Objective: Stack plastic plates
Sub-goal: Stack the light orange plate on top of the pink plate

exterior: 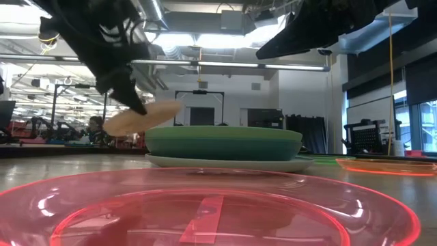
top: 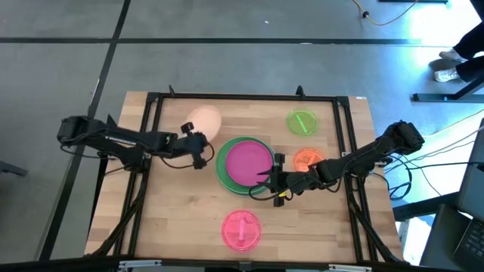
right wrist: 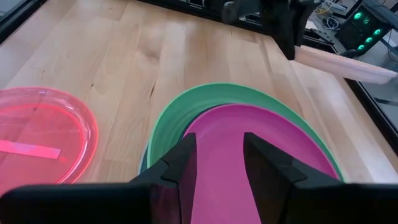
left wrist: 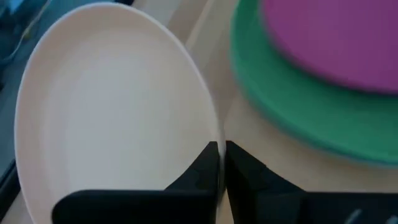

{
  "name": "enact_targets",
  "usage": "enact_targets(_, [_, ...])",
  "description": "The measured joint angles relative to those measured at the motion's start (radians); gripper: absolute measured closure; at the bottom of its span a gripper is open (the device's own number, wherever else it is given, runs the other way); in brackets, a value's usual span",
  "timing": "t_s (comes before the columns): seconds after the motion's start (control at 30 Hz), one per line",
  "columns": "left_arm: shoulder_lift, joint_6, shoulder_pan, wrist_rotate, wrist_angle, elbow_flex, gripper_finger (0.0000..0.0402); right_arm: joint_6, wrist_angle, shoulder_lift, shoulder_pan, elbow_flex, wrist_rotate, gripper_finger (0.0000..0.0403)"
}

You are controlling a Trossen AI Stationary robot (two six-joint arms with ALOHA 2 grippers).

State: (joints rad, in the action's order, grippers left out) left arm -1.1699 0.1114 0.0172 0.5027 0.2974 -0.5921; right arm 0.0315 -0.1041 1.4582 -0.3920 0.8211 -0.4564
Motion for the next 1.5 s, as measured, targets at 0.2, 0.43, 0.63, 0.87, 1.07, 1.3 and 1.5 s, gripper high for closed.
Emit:
enact_targets(0.2, [0.0,-0.085,-0.084,-0.076,-0.204,0.0,0.0388,0.0,0.0,0.0,0.0,0.0,0.0,0.0278])
enact_targets(0.43, [-0.002,-0.099,-0.157,-0.202,-0.424,0.0,0.0388,0.0,0.0,0.0,0.0,0.0,0.0,0.0278])
enact_targets(0.63, [-0.042,-0.121,-0.205,-0.24,-0.581,0.0,0.0388,0.0,0.0,0.0,0.0,0.0,0.0,0.0278])
enact_targets(0.87, [-0.13,-0.123,-0.244,-0.276,-0.73,-0.001,0.0388,0.0,0.0,0.0,0.0,0.0,0.0,0.0278])
enact_targets(1.07, [-0.221,-0.124,-0.246,-0.295,-0.788,-0.001,0.0388,0.0,0.0,0.0,0.0,0.0,0.0,0.0278])
enact_targets(1.3, [-0.3,-0.125,-0.23,-0.286,-0.788,-0.001,0.0388,0.0,0.0,0.0,0.0,0.0,0.0,0.0278])
enact_targets(1.5, [-0.318,-0.125,-0.206,-0.284,-0.765,-0.001,0.0388,0.0,0.0,0.0,0.0,0.0,0.0,0.0278])
